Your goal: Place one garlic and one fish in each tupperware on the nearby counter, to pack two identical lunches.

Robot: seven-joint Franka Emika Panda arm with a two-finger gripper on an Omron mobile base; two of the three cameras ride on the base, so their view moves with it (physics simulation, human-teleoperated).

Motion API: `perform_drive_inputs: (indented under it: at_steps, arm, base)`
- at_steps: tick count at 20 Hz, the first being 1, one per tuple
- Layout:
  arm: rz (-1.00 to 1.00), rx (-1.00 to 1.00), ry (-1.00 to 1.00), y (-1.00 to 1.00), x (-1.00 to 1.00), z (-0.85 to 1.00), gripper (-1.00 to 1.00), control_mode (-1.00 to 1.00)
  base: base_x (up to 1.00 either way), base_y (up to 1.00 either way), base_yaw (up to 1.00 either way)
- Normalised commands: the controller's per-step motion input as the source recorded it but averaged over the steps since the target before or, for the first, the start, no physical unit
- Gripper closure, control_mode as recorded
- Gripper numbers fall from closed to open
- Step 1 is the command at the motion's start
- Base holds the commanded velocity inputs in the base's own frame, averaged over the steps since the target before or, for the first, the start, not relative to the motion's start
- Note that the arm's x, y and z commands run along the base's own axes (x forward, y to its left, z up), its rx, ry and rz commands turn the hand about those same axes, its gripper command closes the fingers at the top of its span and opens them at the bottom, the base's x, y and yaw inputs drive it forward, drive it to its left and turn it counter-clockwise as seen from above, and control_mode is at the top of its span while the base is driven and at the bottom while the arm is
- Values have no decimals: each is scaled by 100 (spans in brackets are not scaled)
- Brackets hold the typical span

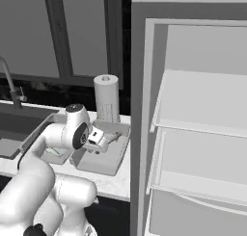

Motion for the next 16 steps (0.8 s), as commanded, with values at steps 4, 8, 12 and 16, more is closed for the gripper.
perform_drive_inputs:
  at_steps: [4, 8, 12, 16]
  arm:
    - [5, 0, 17, -4, 86, -58, 100, -100]
    - [6, 0, 11, -3, 79, -53, 100, -100]
    - [6, 0, 11, -3, 76, -52, 100, -100]
    - [5, 0, 8, -1, 25, -48, -100, -100]
  base:
    - [0, 0, 0]
    - [0, 0, 0]
    - [0, 0, 0]
    - [0, 0, 0]
